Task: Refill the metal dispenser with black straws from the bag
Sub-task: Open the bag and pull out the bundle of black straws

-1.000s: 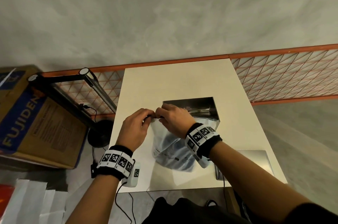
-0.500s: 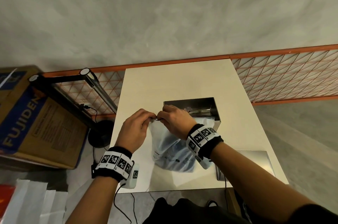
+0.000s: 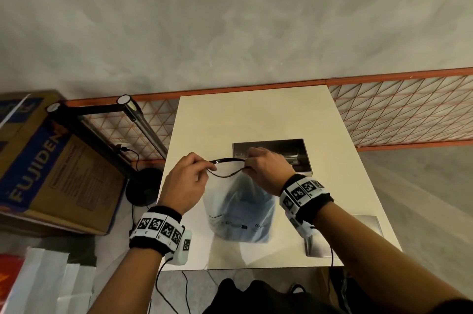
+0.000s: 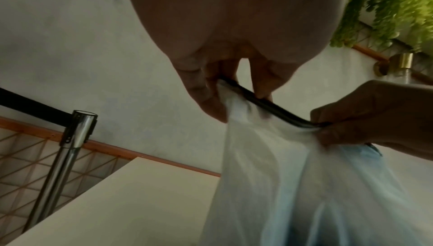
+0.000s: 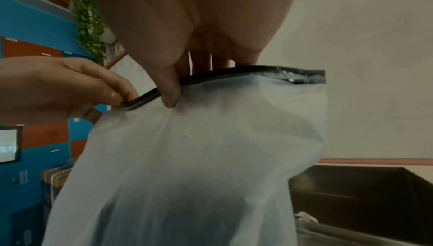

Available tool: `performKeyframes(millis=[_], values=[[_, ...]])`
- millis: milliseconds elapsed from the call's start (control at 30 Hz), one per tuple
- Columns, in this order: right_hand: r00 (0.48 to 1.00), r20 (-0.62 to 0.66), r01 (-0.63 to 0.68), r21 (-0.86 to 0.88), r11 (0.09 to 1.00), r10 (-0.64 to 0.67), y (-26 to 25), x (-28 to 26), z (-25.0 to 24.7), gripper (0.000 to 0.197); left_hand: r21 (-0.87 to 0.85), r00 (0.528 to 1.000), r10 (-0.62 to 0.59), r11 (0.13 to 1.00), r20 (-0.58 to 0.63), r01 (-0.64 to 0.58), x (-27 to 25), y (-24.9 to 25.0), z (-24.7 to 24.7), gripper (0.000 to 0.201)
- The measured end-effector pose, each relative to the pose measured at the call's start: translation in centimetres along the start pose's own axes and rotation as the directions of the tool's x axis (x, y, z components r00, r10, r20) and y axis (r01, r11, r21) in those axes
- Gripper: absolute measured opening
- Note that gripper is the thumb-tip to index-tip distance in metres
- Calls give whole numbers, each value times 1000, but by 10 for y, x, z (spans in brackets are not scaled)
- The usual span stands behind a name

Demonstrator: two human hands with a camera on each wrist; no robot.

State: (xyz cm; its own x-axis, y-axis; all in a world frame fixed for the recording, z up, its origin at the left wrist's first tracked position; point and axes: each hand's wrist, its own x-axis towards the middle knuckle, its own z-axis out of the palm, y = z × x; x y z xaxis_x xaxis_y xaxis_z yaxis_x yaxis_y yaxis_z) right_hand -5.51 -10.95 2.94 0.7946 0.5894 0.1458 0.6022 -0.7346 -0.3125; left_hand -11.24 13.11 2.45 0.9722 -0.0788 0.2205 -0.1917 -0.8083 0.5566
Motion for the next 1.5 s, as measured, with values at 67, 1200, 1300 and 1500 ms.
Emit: performKeyframes(millis=[67, 1200, 1300, 1500], values=[[1000, -8, 17, 12, 1000, -17, -4, 1, -1, 26, 11, 998, -36, 999, 56, 36, 4, 5, 4, 24], [749, 352, -651, 551, 522, 562, 24, -45, -14, 46, -264, 868, -462, 827, 183, 496, -2, 31, 20, 61], [709, 413, -656, 684, 319, 572, 21, -43, -3, 56, -435, 831, -499, 709, 246, 555, 0, 43, 27, 73], [645, 448, -464, 873, -149, 618, 15, -38, 8, 55, -727, 815, -496, 433, 302, 533, 3, 44, 52, 76]])
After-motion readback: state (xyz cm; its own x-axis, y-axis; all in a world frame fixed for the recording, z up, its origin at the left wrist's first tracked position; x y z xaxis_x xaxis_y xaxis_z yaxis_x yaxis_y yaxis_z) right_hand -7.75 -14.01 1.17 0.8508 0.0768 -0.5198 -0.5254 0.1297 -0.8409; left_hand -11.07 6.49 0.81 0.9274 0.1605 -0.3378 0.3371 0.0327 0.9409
